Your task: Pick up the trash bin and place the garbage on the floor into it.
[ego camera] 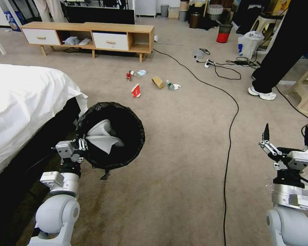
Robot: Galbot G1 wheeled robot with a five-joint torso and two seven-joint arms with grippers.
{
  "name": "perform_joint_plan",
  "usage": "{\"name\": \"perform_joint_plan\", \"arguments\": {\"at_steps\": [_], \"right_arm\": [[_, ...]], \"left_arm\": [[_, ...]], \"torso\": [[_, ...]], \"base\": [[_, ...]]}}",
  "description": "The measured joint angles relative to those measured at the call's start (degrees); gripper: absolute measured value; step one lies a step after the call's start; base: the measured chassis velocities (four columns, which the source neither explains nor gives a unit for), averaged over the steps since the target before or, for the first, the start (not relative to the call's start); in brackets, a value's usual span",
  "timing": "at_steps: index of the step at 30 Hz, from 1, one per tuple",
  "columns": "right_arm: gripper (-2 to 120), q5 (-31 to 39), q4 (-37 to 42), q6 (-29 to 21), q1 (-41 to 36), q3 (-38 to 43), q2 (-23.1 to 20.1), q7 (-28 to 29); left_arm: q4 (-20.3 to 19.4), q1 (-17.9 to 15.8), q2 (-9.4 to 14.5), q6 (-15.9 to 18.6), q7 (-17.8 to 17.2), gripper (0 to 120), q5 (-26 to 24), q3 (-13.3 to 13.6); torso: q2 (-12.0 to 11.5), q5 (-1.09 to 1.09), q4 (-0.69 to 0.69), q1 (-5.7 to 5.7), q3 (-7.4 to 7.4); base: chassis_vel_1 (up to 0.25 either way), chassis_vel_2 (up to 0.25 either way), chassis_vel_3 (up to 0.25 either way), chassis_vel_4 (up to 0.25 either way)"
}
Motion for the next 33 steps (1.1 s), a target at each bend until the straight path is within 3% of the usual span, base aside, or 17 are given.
{"name": "perform_joint_plan", "arguments": {"at_steps": [33], "right_arm": [[100, -1.0, -0.5, 1.9, 0.4, -0.3, 0.3, -1.3]], "left_arm": [[-0.4, 0.8, -0.1, 0.3, -0.2, 4, -0.2, 0.6]], "torso": [[0.0, 0.01, 0.00, 0.00, 0.00]], "base": [[0.000, 0.000, 0.000, 0.000]]}}
